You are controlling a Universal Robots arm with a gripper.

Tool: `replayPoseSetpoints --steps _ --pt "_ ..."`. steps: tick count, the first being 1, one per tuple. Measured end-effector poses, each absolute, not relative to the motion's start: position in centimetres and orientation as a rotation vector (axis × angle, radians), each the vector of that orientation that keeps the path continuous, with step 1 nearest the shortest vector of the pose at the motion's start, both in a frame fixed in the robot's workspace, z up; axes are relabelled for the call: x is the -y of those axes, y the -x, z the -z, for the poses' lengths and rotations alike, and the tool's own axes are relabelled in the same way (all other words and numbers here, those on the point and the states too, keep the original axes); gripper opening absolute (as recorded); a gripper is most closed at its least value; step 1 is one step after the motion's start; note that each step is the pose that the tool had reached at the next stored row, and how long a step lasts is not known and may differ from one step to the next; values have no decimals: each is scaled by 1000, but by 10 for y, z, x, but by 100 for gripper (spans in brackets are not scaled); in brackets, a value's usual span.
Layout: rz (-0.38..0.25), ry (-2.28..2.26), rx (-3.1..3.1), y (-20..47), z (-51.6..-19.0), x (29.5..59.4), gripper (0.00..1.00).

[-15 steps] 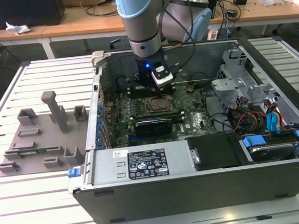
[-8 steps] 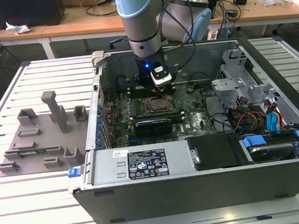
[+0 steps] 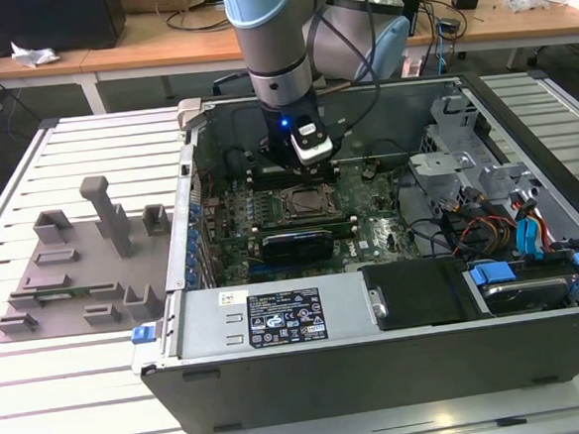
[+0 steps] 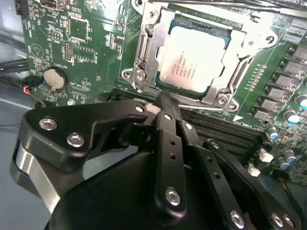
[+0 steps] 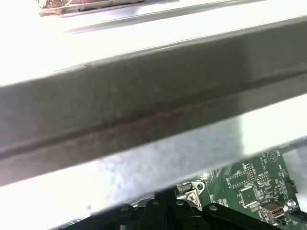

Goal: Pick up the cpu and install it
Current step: 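Install the first cpu locking lever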

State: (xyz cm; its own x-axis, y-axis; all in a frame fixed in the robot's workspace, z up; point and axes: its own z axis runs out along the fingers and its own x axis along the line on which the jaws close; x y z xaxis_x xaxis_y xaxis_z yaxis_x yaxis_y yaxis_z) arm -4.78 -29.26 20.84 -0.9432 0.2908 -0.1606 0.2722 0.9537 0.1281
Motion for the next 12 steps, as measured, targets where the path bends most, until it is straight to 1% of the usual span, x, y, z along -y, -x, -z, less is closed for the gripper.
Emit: replayPoseSetpoints --steps 12 --pt "-154 -437 -2925 49 -208 284 11"
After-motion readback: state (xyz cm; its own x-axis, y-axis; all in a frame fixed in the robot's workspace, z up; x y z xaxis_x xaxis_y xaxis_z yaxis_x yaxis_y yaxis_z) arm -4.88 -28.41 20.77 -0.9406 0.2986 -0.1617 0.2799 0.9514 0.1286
